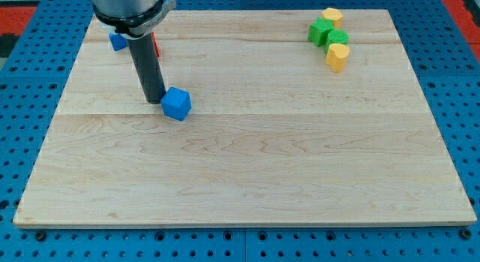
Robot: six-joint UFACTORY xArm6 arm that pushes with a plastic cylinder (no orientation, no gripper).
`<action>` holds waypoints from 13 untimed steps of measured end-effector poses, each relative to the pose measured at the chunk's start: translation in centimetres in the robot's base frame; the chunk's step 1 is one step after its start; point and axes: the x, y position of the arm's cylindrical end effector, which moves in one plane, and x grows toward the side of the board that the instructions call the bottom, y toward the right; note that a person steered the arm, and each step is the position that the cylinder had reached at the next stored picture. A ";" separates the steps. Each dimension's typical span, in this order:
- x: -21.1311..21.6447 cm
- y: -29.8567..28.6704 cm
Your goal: Move the blue triangle to the top left of the red star
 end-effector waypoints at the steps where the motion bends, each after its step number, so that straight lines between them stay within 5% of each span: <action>1: -3.4 -0.9; 3: -6.1 -10.3; 6: -13.3 -6.7; 8: -9.5 -0.2; 10: -8.8 0.0; 12: -4.0 -11.1; 13: -5.5 -16.9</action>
